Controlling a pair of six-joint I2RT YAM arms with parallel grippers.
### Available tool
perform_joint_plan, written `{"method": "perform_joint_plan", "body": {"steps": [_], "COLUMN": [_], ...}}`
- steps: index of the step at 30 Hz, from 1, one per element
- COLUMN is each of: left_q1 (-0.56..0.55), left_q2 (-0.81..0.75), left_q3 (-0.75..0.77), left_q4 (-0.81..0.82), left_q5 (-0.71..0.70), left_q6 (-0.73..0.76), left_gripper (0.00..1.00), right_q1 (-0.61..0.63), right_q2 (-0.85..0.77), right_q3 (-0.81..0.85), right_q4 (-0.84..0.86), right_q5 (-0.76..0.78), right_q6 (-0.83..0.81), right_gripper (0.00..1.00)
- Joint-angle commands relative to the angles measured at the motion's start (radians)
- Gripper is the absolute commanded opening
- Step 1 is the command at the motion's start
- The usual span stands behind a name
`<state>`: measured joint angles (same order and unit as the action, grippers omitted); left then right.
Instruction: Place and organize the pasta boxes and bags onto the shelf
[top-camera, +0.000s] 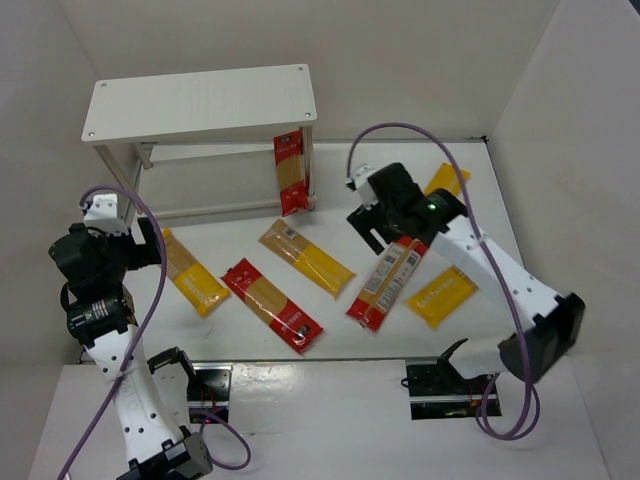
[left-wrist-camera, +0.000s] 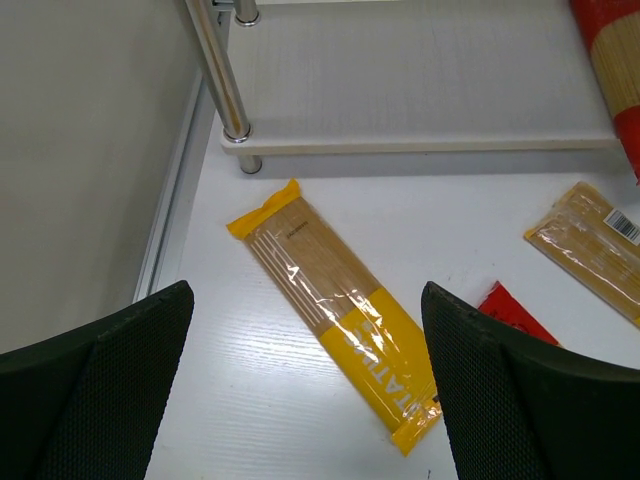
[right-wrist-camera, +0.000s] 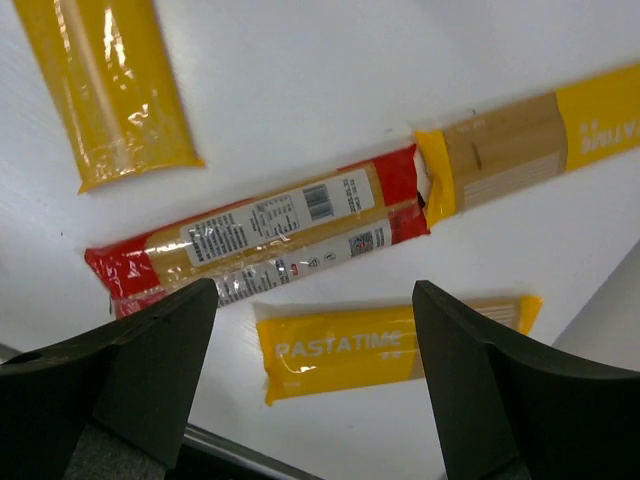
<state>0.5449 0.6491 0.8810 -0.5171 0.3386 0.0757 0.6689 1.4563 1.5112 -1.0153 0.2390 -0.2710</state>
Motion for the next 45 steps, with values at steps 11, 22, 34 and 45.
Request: {"method": "perform_joint_plan", "body": {"steps": [11,22,34,45], "left_q1": [0.016,0.016,0.016,0.016], "left_q2": [-0.040,-0.071,-0.109,-0.121], "left_q3": [0.019,0.029,0.029,0.019], "left_q4": [-0.020,-0.070,-0.070,-0.070], "left_q5": [-0.049,-0.007,0.011,0.011], "left_q6": [-0.016,0.004,0.013,0.022], "left_gripper": [1.00,1.00,1.00,1.00], "right_q1": [-0.587,-0.765,-0.919,-0.919], "right_q2": [-0.497,-0.642,-0.620,-0.585], "right_q3": [-0.462,-0.566,-0.575,-0.575], "right_q4": [0.360,0.419,0.409,0.399], "right_q5": [-0.208,-0.362,-0.431,-0.441], "right_q6": [0.211,0.144,0.112,0.102], "right_gripper": [0.97,1.00,1.00,1.00]}}
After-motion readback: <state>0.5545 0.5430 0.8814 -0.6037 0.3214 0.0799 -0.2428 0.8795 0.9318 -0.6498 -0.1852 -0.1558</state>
